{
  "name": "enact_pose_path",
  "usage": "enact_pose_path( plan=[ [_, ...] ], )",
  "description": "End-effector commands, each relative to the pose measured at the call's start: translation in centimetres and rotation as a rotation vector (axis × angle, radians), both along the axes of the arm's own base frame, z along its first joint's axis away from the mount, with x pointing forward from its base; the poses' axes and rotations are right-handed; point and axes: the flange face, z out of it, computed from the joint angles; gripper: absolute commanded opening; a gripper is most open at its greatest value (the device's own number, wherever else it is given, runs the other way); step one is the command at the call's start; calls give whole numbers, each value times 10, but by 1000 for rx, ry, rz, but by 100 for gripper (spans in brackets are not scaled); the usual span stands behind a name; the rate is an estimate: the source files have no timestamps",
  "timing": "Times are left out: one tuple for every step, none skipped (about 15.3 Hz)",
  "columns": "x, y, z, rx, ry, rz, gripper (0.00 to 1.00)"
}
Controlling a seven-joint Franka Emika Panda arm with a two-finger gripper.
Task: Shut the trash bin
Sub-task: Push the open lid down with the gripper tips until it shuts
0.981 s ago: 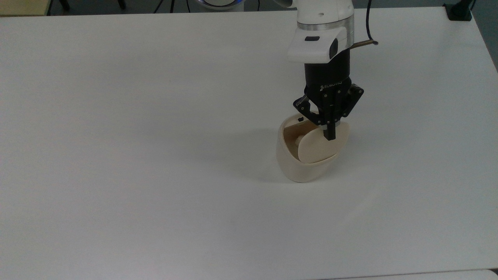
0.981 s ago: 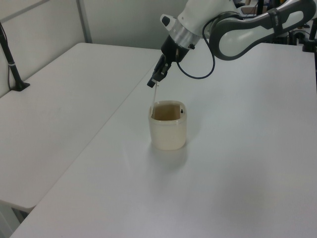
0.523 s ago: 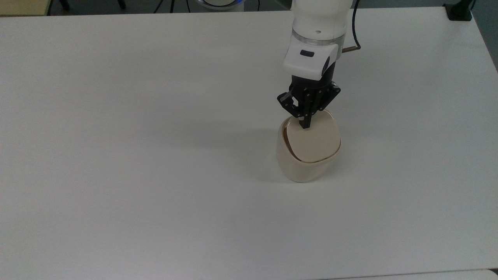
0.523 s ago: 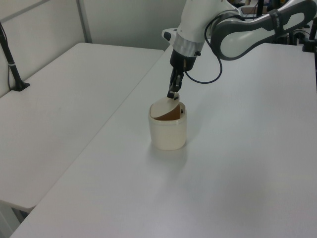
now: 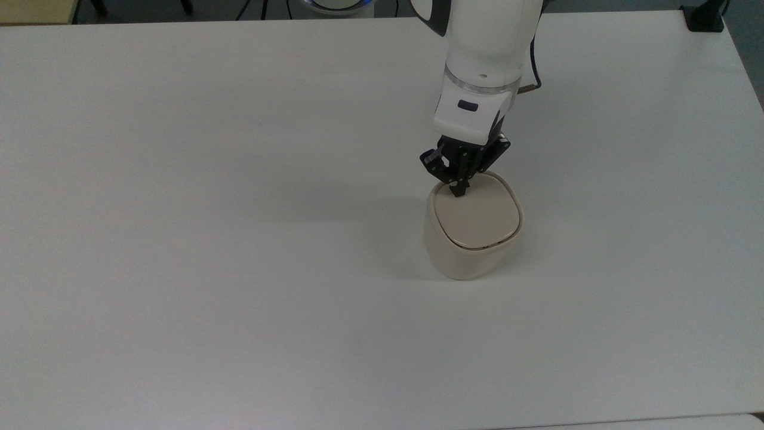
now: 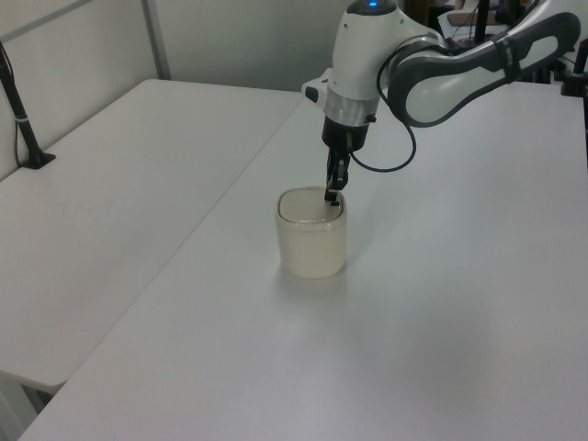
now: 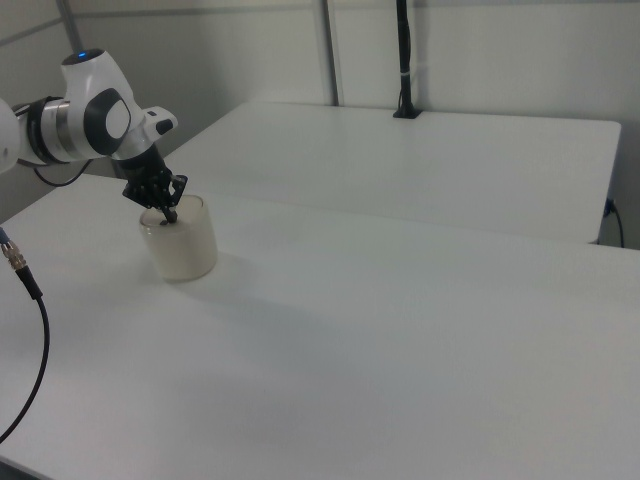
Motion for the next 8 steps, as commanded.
enact_pose_path(
  plan=[
    [-3, 1, -15, -29, 34, 18, 0],
    [-1, -2, -7, -19, 24, 8, 0],
    [-2, -6, 9, -8, 10, -3, 0],
    [-4, -12, 25, -3, 7, -16, 0],
    [-5, -28, 41, 3, 12, -43, 0],
    [-7, -44, 54, 6, 27, -70, 0],
    [-12, -58, 66, 3, 44, -93, 0],
    [-15, -78, 80, 1, 52, -126, 0]
  ],
)
